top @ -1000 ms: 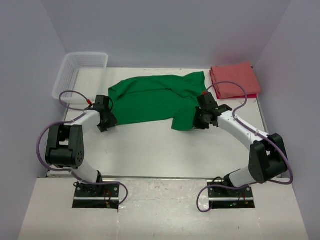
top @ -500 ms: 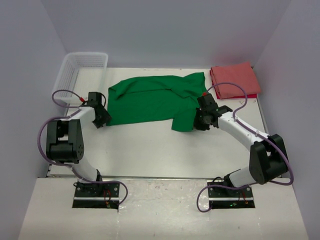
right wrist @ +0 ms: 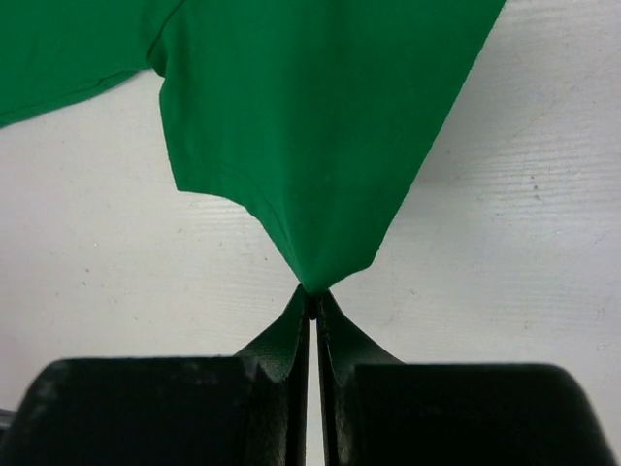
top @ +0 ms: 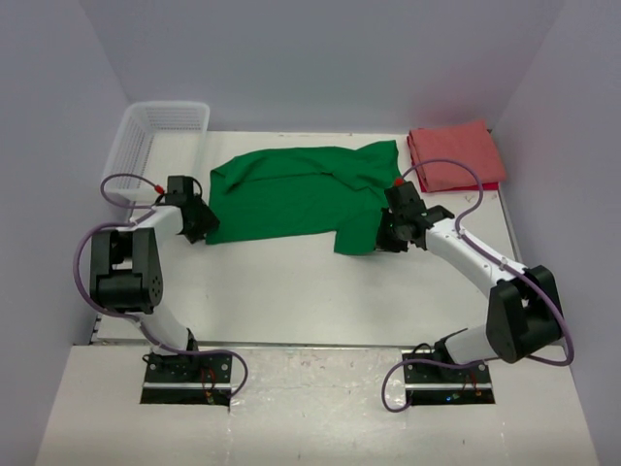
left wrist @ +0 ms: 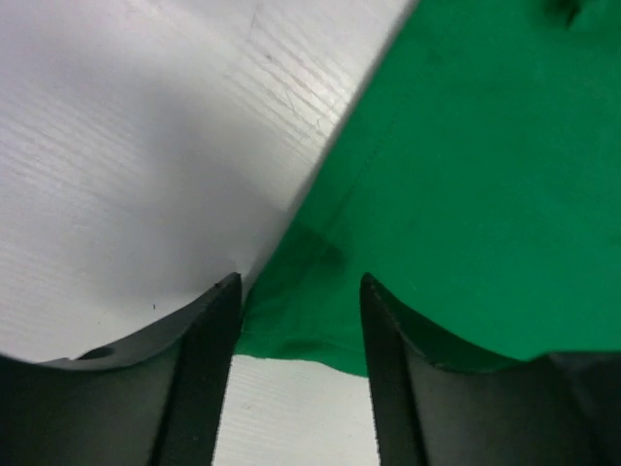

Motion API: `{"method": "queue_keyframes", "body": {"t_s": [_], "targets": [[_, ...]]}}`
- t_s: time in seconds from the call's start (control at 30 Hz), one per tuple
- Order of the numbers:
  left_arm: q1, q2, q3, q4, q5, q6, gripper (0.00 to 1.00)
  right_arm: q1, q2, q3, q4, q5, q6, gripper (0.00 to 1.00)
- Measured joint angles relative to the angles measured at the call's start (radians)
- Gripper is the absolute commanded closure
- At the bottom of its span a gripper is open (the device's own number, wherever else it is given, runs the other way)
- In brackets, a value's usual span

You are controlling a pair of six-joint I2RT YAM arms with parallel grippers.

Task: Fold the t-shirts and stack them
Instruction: Flatten out the tshirt

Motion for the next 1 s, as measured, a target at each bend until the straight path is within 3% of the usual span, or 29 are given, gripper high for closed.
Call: {"method": "queue_keyframes", "body": {"t_s": [0.1, 0.4, 0.7, 0.8, 1.0], "targets": [[0.000, -0.021, -0.020, 0.007, 0.024, 0.000, 0.39, 0.000, 0.000, -0.002, 0.000, 0.000, 0.000, 1.00], [0.000, -0.077, -0.085, 0.002, 0.044, -0.001, 0.45, 0.000, -0.021, -0.016, 0.000, 0.000, 0.006, 1.00], [0.000, -0.057, -0.079, 0.011, 0.043, -0.008, 0.73, 0.000, -0.039, -0.027, 0.000, 0.000, 0.007, 1.00], [0.001, -0.031, -0.058, 0.015, 0.046, -0.015, 1.00, 0.000, -0.046, -0.036, 0.000, 0.001, 0.007, 1.00], [0.001, -0.027, -0.052, 0.015, 0.052, -0.010, 1.00, -0.001, -0.055, -0.038, -0.012, 0.042, 0.006, 1.00]]}}
